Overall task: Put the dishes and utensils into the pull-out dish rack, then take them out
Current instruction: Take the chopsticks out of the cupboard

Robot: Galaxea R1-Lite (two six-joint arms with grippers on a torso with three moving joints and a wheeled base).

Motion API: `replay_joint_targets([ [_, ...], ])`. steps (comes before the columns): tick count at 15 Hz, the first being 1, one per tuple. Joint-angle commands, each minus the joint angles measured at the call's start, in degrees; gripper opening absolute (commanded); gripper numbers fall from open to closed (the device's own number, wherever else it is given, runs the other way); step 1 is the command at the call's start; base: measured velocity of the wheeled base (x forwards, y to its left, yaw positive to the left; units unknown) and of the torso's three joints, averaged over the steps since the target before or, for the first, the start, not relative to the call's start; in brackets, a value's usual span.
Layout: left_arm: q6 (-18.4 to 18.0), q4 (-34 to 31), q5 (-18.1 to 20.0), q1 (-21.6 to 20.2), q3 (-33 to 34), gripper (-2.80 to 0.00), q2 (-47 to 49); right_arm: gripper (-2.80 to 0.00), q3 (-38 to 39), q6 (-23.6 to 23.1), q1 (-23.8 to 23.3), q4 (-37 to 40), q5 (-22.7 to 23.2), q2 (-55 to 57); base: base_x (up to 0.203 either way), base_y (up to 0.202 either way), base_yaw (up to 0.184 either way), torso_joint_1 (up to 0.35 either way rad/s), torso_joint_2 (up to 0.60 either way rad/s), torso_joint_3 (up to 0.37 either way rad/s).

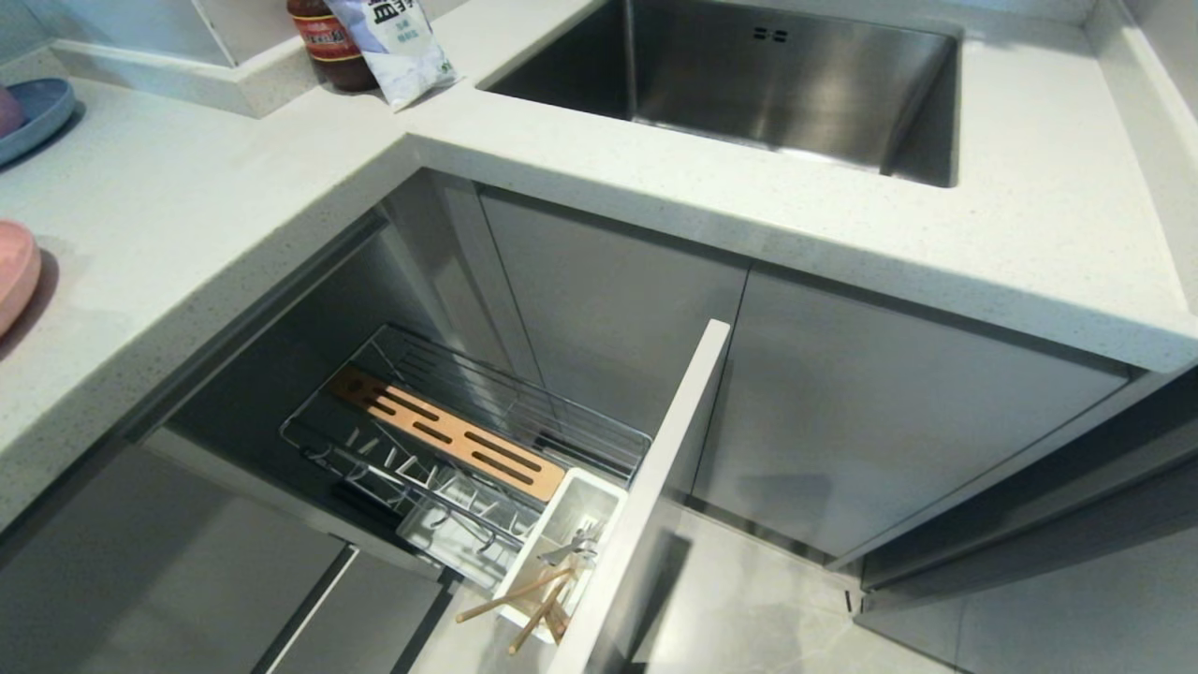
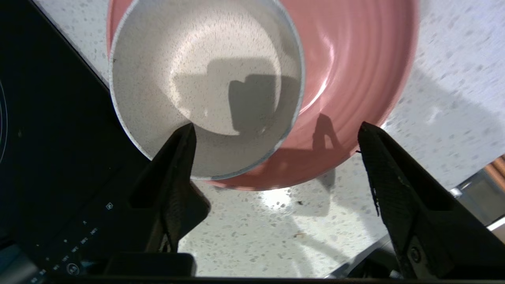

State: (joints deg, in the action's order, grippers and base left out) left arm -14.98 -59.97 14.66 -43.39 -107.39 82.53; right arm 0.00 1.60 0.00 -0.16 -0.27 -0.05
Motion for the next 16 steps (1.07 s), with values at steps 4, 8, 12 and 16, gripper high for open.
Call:
replay_joint_targets([
  [4,13.31,8.28,1.05,0.7,0.39,0.0,-5.5,-2.8,0.09,0.07,0.0,-0.02,0.0,-0.13,0.0,0.0,0.0,0.0,0.0,0.0],
  [8,28.39,17.08,0.64,6.72,0.8,0.0,-9.0,-2.8,0.09,-0.02,0.0,-0.02,0.0,-0.13,0.0,0.0,0.0,0.0,0.0,0.0],
  [12,35.58,27.48,-2.98,15.17,7.55,-2.8,-14.32,-2.8,0.09,-0.01,0.0,-0.02,0.0,-0.13,0.0,0.0,0.0,0.0,0.0,0.0],
  [16,42.04,38.33,-12.6,30.71,14.09,-2.8,-18.63,-2.8,0.09,0.02,0.0,-0.02,0.0,-0.13,0.0,0.0,0.0,0.0,0.0,0.0],
])
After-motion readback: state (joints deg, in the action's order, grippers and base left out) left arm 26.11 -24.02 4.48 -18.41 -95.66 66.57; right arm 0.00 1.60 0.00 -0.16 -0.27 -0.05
